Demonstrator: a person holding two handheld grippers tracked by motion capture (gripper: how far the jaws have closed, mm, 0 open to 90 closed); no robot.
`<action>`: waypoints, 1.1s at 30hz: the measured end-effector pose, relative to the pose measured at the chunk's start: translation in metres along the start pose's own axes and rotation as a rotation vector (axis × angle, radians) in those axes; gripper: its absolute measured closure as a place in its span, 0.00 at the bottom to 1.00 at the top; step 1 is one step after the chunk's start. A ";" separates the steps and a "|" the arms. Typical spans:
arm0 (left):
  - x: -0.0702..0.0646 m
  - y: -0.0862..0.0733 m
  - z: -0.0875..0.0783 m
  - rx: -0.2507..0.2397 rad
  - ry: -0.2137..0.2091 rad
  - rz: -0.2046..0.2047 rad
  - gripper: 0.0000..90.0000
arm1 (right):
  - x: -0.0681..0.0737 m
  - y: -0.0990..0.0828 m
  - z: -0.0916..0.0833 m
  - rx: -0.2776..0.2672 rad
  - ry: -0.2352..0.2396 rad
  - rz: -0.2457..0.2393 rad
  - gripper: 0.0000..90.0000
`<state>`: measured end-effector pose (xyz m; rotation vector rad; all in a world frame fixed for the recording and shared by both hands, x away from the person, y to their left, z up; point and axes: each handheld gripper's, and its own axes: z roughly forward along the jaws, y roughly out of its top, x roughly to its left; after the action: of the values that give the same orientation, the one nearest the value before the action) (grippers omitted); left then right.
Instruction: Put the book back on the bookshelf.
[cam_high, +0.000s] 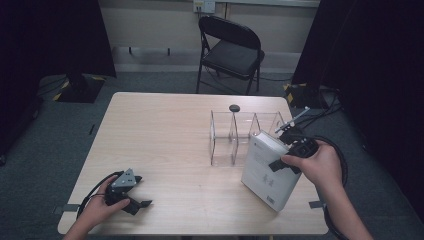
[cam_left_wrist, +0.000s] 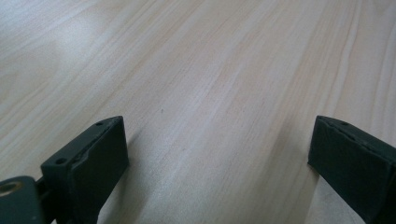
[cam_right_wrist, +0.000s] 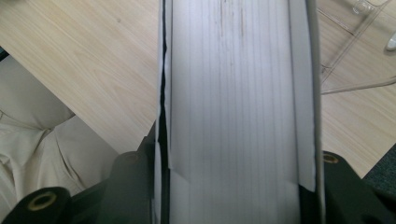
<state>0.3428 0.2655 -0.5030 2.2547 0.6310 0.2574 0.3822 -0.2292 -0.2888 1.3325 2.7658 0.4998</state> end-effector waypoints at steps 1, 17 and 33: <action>0.000 0.000 0.000 0.000 0.000 0.000 0.05 | -0.001 -0.001 0.000 -0.004 -0.004 0.004 0.58; -0.001 0.001 0.001 0.004 -0.001 0.000 0.02 | -0.021 -0.012 -0.006 -0.017 -0.021 0.060 0.58; -0.001 0.001 0.002 0.010 -0.003 0.002 0.01 | -0.036 -0.020 -0.010 -0.032 -0.063 0.120 0.58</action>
<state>0.3426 0.2629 -0.5033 2.2654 0.6298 0.2521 0.3885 -0.2714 -0.2890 1.4863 2.6287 0.4966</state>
